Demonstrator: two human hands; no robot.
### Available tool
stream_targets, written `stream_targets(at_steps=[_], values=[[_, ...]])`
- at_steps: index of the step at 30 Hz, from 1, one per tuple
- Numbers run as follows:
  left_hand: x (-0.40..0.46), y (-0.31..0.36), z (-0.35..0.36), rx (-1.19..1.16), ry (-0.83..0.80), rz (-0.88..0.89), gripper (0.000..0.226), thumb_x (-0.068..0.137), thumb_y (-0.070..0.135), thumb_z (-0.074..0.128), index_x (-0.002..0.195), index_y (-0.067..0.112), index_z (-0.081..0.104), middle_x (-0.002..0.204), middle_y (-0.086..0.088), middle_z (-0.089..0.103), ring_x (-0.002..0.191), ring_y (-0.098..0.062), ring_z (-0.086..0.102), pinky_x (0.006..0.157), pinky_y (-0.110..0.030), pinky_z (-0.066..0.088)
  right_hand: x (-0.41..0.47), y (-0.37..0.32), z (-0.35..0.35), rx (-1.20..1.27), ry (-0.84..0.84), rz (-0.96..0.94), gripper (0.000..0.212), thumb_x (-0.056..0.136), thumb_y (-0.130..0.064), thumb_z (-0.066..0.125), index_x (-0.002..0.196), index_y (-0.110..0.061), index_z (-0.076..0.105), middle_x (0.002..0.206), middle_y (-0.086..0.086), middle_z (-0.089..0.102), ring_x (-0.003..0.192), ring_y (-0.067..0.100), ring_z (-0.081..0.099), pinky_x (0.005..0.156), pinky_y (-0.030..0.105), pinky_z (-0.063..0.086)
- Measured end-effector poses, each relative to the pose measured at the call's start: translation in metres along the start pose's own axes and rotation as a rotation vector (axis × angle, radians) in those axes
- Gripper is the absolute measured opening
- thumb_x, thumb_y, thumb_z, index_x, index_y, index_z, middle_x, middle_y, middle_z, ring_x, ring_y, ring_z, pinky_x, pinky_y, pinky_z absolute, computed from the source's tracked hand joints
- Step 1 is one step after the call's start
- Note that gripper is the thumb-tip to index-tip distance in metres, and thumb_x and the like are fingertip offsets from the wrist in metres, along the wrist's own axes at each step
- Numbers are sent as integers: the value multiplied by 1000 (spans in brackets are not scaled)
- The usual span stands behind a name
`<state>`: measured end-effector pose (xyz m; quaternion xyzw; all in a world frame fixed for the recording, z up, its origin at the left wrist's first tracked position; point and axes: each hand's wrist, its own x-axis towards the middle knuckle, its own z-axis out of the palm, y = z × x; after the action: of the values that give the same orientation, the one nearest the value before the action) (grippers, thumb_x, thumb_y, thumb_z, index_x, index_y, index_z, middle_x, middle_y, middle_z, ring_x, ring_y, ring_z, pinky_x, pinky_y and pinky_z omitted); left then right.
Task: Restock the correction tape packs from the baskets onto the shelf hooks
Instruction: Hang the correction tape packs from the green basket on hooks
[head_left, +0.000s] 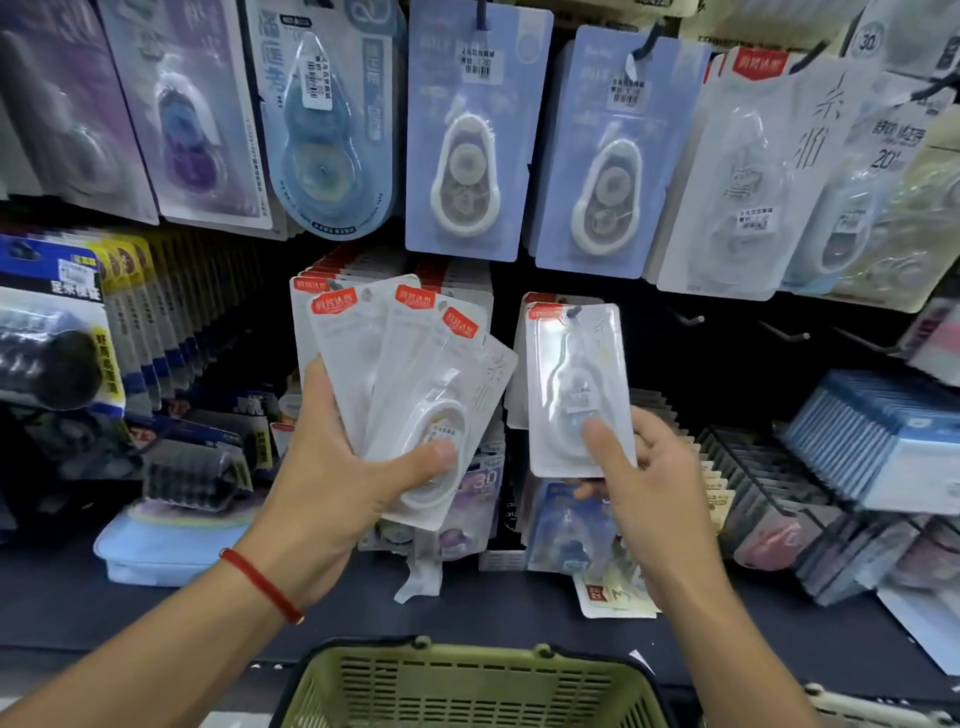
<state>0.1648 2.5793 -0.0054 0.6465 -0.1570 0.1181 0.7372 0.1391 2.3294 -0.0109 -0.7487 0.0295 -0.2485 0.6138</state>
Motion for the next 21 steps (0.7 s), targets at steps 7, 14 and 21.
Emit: stream_targets(at_steps=[7,14,21], values=[[-10,-4,18,-154,-82,-106,96,61,10,94,141,36,47,133,10,71,123,-15,69,95,-33,60,-28,9,20,-203,-237,34,23,100,-47,66,117,-34,71,111,-21,75,103,-6,67,89,20,53],[-12,-6,27,-245,-121,-159,92,65,17,95,141,34,47,133,4,72,122,-21,70,89,-39,63,-41,7,34,29,-276,21,18,94,-39,77,108,-28,75,103,-12,80,96,7,75,81,26,60],[-4,-6,15,-142,-14,-91,78,78,11,83,142,38,47,134,6,71,127,-21,67,108,-57,51,-21,-1,23,245,-19,3,24,103,-26,67,127,-23,64,113,-7,80,104,9,76,81,19,59]])
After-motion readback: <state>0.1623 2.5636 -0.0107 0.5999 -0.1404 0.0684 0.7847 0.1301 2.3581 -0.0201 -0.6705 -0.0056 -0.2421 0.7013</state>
